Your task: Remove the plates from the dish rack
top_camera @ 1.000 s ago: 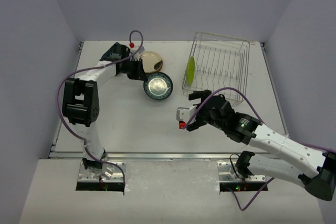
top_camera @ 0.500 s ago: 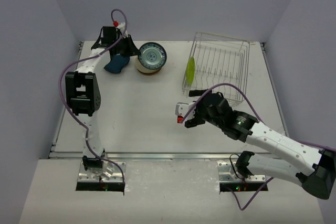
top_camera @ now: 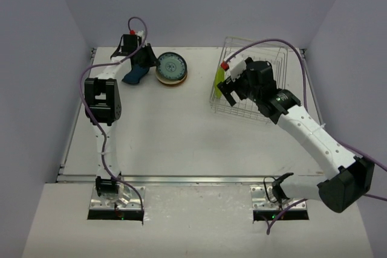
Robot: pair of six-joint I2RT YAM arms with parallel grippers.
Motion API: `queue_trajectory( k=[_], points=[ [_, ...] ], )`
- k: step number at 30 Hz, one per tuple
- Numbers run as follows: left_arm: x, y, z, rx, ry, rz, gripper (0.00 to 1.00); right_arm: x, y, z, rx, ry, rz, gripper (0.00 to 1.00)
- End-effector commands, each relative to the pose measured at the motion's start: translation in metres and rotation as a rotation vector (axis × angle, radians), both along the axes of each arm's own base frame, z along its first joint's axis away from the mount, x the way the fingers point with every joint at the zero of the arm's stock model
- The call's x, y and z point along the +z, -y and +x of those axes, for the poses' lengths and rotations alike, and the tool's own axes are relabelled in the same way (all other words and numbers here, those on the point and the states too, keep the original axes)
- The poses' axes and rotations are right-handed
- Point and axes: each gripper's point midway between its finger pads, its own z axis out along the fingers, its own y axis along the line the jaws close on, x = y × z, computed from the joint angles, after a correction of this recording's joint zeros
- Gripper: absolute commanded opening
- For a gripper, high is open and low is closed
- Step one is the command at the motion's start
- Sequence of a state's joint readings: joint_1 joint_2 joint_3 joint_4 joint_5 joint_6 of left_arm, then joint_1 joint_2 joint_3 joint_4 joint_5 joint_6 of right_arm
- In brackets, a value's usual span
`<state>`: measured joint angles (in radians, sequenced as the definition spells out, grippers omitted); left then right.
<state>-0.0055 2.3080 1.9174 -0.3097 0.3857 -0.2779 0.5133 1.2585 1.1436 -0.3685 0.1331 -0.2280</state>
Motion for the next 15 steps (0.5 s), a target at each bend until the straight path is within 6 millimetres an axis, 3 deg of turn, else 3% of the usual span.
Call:
queue_trajectory(
  k=[1,3,4,7,10,11,13,15],
  points=[
    [0.028,-0.017,0.005,0.053,0.084,0.066,0.45,-0.009,-0.026,0.006,-0.124,-0.241,0.294,0.99],
    [0.032,-0.022,0.002,0.071,0.092,0.092,0.73,-0.016,-0.035,0.011,-0.146,-0.317,0.352,0.99],
    [0.046,-0.023,-0.001,0.073,0.115,0.099,0.79,-0.020,-0.038,0.015,-0.159,-0.347,0.376,0.99],
    [0.057,-0.027,-0.016,0.080,0.133,0.119,1.00,-0.036,-0.051,0.037,-0.214,-0.423,0.428,0.98],
    [0.075,-0.026,-0.041,0.075,0.163,0.115,1.00,-0.049,-0.048,0.066,-0.302,-0.440,0.439,0.93],
    [0.092,-0.025,-0.043,0.075,0.200,0.112,1.00,-0.051,-0.045,0.070,-0.316,-0.440,0.441,0.90],
    [0.089,-0.025,-0.062,0.069,0.192,0.114,1.00,-0.057,-0.043,0.088,-0.359,-0.449,0.455,0.85],
    [0.111,-0.024,-0.082,0.058,0.248,0.123,1.00,-0.065,-0.036,0.106,-0.413,-0.456,0.474,0.80]
  ],
)
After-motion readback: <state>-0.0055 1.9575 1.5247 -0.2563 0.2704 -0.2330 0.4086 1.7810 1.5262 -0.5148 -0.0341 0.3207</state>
